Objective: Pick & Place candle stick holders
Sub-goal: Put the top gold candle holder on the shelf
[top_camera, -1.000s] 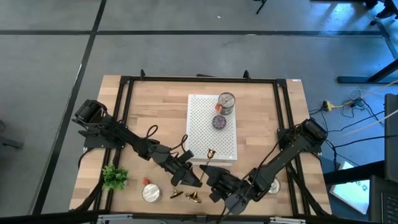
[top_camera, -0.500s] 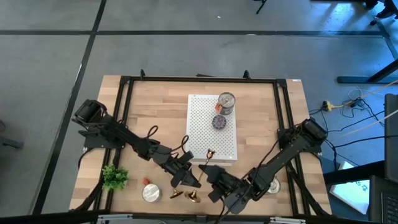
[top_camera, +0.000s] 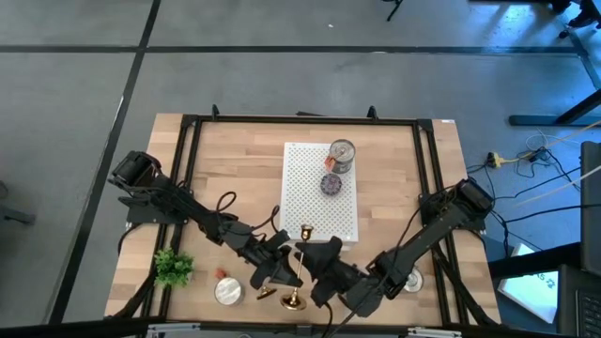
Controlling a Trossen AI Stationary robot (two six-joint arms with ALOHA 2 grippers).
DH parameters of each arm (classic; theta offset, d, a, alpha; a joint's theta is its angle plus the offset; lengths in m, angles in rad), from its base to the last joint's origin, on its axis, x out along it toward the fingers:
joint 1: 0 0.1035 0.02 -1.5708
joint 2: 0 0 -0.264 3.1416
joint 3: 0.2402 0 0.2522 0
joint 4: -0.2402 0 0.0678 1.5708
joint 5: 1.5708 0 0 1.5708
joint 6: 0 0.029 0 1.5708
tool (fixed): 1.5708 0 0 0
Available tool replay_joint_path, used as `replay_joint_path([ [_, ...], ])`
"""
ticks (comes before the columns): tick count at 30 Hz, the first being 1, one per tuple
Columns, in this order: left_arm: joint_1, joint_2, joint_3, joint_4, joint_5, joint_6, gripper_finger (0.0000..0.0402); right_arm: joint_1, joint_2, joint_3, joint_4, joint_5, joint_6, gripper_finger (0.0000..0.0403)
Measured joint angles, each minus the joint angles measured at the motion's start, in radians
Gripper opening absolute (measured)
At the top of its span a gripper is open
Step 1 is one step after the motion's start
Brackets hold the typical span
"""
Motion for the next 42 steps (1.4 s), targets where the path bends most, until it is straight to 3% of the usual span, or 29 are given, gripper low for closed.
replay_joint_path([
  [6,0.004,-0.011,-0.002,0.056,-0.026,0.063,0.0012,0.027,-0.002,0.002,0.009,0.164,0.091,0.0297],
  [10,0.006,-0.039,-0.002,0.047,-0.025,0.096,0.0012,0.059,-0.002,0.002,0.141,0.315,-0.01,0.031],
  [15,0.029,-0.091,-0.002,-0.005,-0.036,0.158,0.0012,0.124,-0.052,0.002,0.268,0.283,-0.021,0.031],
  [20,0.07,-0.156,-0.002,-0.14,-0.071,0.284,0.0012,0.202,-0.127,0.002,0.148,0.266,0.146,0.0309],
  [22,0.09,-0.178,-0.002,-0.205,-0.103,0.337,0.0012,0.222,-0.171,0.002,0.009,0.208,0.288,0.0309],
  [24,0.103,-0.198,-0.002,-0.259,-0.145,0.393,0.0012,0.232,-0.227,0.002,-0.193,0.079,0.475,0.0309],
  [27,0.118,-0.226,-0.002,-0.321,-0.205,0.48,0.0012,0.209,-0.334,0.002,-0.499,-0.259,0.732,0.0309],
  [29,0.127,-0.237,-0.002,-0.329,-0.225,0.53,0.0012,0.162,-0.396,0.002,-0.639,-0.523,0.821,0.0309],
  [32,0.148,-0.249,-0.002,-0.325,-0.224,0.569,0.0012,0.084,-0.447,-0.022,-0.72,-0.875,0.873,0.0309],
  [33,0.157,-0.249,-0.001,-0.324,-0.221,0.574,0.0012,0.063,-0.455,-0.042,-0.719,-0.943,0.876,0.0309],
  [36,0.178,-0.249,-0.001,-0.342,-0.22,0.577,0.0012,0.023,-0.46,-0.084,-0.699,-0.968,0.872,0.0309],
  [42,0.202,-0.247,-0.001,-0.423,-0.22,0.611,0.0012,-0.026,-0.447,-0.115,-0.66,-0.824,0.987,0.0309],
])
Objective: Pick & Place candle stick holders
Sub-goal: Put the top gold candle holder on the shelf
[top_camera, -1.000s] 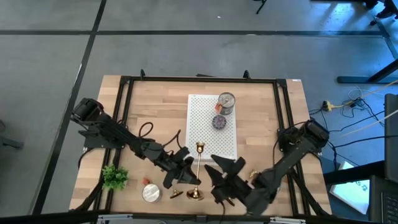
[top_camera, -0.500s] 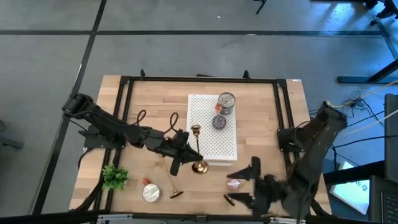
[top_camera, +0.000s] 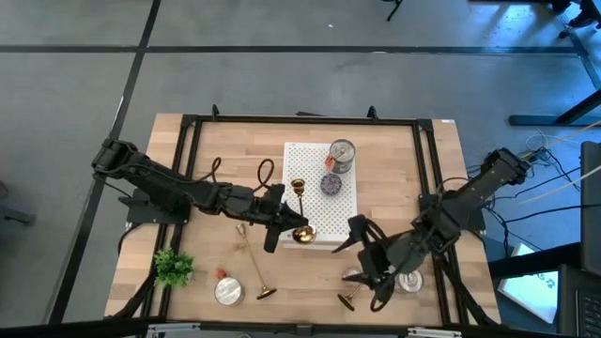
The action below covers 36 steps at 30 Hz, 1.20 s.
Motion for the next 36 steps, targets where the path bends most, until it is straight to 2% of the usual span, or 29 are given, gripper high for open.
replay_joint_path([
  [3,0.003,0.0,0.0,0.0,-0.009,0.031,0.0012,-0.006,-0.016,0.0,0.012,-0.006,0.011,0.0309],
  [5,0.003,0.0,0.0,0.0,-0.027,0.059,0.0012,-0.001,-0.025,0.0,0.062,-0.046,-0.025,0.0309],
  [7,0.003,0.0,0.0,0.0,-0.034,0.082,0.0012,0.005,-0.044,-0.032,0.145,-0.128,-0.083,0.0309],
  [10,0.003,0.0,0.0,-0.005,-0.055,0.095,0.0012,-0.008,-0.108,-0.132,0.301,-0.31,-0.151,0.0309],
  [12,0.003,0.002,0.0,-0.005,-0.067,0.101,0.0012,-0.027,-0.176,-0.22,0.393,-0.351,-0.153,0.0309],
  [16,0.003,0.002,0.001,0.003,-0.08,0.116,0.0012,-0.065,-0.329,-0.41,0.537,-0.277,-0.13,0.0309],
  [20,0.003,0.004,0.027,-0.025,-0.107,0.165,0.0012,-0.065,-0.48,-0.538,0.582,-0.124,-0.103,0.0309],
  [22,0.003,0.014,0.055,-0.045,-0.119,0.192,0.0012,-0.067,-0.537,-0.581,0.579,-0.084,-0.091,0.0309],
  [27,0.017,0.091,0.138,-0.075,-0.144,0.25,0.0012,-0.066,-0.609,-0.631,0.592,-0.082,-0.094,0.0309],
  [32,0.05,0.223,0.232,-0.101,-0.102,0.277,0.0012,-0.068,-0.609,-0.633,0.589,-0.077,-0.095,0.0309],
  [36,0.048,0.242,0.263,-0.135,-0.132,0.307,0.0012,-0.067,-0.608,-0.633,0.579,-0.081,-0.088,0.0309],
])
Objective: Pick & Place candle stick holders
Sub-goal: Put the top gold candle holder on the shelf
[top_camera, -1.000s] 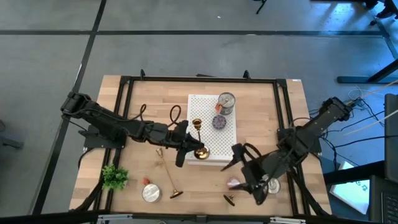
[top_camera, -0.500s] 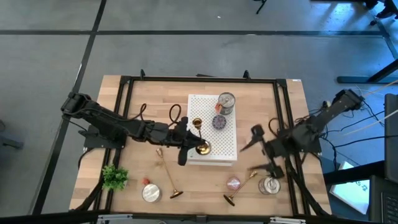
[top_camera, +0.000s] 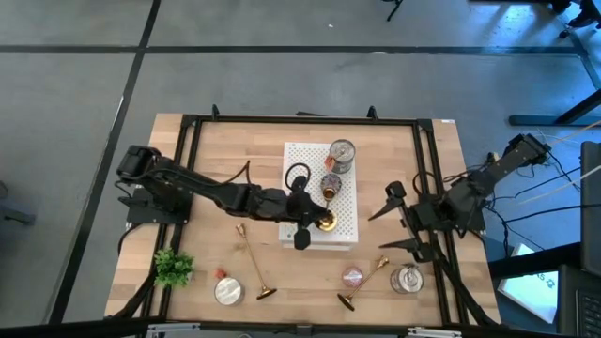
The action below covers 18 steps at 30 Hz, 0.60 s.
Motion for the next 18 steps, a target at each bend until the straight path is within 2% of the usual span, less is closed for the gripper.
replay_joint_path([
  [6,-0.002,-0.001,-0.006,-0.015,-0.025,0.009,0.0012,0.0,0.0,0.0,-0.014,0.002,-0.01,0.0309],
  [11,-0.009,-0.001,-0.03,-0.047,-0.115,0.025,0.0012,0.0,0.0,0.0,-0.015,0.002,-0.024,0.0309],
  [18,-0.028,-0.001,-0.031,-0.041,-0.125,0.025,0.0012,0.0,0.001,0.0,-0.014,0.002,-0.031,0.0309],
])
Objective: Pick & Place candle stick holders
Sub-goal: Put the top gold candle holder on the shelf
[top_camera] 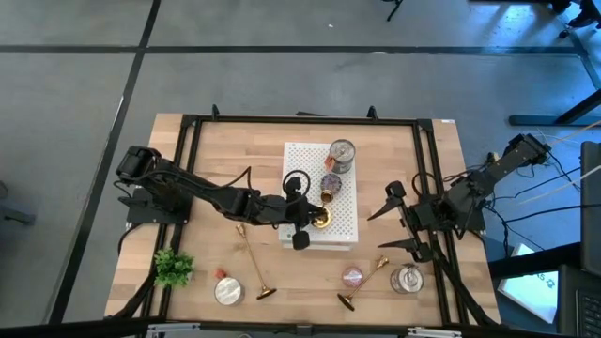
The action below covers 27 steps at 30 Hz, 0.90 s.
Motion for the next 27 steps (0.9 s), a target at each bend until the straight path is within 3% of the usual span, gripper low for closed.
replay_joint_path([
  [8,0.0,0.0,-0.007,0.012,-0.006,-0.012,0.0012,0.0,0.0,0.0,0.0,0.0,-0.004,0.0309],
  [16,0.017,0.0,-0.106,0.177,0.001,-0.037,0.0012,0.0,0.0,0.0,0.0,-0.002,-0.004,0.0309],
  [27,0.012,-0.002,-0.121,0.176,0.004,-0.046,0.0012,0.0,0.0,0.001,0.0,-0.002,-0.018,0.0309],
])
